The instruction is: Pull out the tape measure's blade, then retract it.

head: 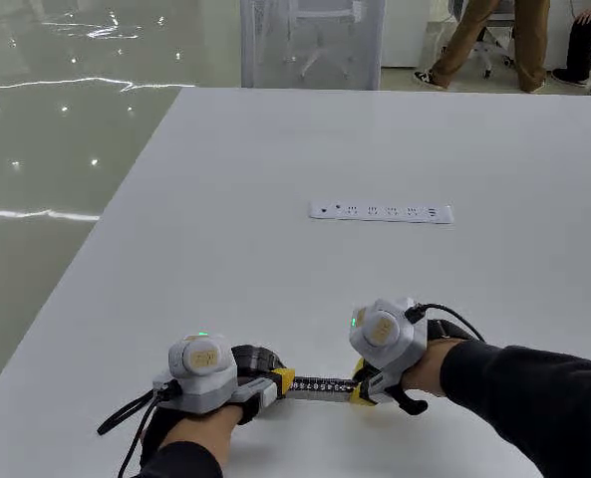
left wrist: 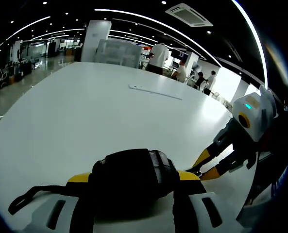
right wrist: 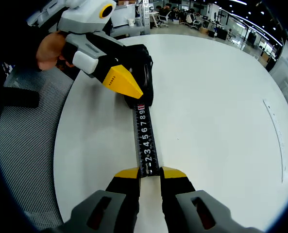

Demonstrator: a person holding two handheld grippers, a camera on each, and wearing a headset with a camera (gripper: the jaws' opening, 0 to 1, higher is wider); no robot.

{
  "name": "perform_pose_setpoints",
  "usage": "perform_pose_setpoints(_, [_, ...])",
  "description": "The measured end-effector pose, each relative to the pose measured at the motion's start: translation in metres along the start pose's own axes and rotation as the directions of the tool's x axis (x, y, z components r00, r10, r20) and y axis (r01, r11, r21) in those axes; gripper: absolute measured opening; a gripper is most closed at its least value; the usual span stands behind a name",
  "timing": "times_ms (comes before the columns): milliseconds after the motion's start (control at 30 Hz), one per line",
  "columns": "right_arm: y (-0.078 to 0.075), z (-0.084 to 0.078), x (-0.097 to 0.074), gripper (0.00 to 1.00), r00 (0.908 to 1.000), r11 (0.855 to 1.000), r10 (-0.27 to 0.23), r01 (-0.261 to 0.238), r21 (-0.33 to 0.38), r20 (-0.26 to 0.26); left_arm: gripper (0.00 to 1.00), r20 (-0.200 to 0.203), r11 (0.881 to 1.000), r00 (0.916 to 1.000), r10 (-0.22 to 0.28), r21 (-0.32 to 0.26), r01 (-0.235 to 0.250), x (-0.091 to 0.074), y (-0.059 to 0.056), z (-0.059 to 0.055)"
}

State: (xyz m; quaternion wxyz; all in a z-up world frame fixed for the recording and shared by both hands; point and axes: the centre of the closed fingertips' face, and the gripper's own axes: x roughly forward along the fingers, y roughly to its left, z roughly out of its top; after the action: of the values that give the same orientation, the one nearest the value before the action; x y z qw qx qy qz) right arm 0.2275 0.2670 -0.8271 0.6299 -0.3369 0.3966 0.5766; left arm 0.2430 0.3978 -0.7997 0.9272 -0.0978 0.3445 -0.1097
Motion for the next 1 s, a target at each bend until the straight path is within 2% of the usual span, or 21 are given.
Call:
perform_pose_setpoints(333, [0.000, 0.008, 0.005, 0.12, 0.9999, 1.000, 0.011, -0.012, 0.010, 0.011, 0.61, -0.002, 1.000, 1.0000, -0.002, -0.003, 0.002, 0.000, 0.000, 0.000])
perform_pose_setpoints(667, [0.002, 0.019, 0.009, 0.12, 0.9989, 0.999, 0.009, -0.011, 0.040, 0.046, 0.61, 0.000, 1.000, 1.0000, -0.002, -0.005, 0.002, 0.000, 0.000, 0.000])
perform_pose_setpoints(933, [0.004, 0.028, 0.015, 0.12, 0.9973, 0.999, 0.011, -0.013, 0.034, 0.073, 0.61, 0.001, 1.000, 1.0000, -0.006, -0.008, 0.006, 0.000, 0.000, 0.000])
perform_pose_setpoints(1000, [0.003, 0.030, 0.015, 0.12, 0.9972, 0.998, 0.009, -0.013, 0.054, 0.075, 0.61, 0.001, 1.000, 1.0000, -0.005, -0.008, 0.005, 0.000, 0.000, 0.000])
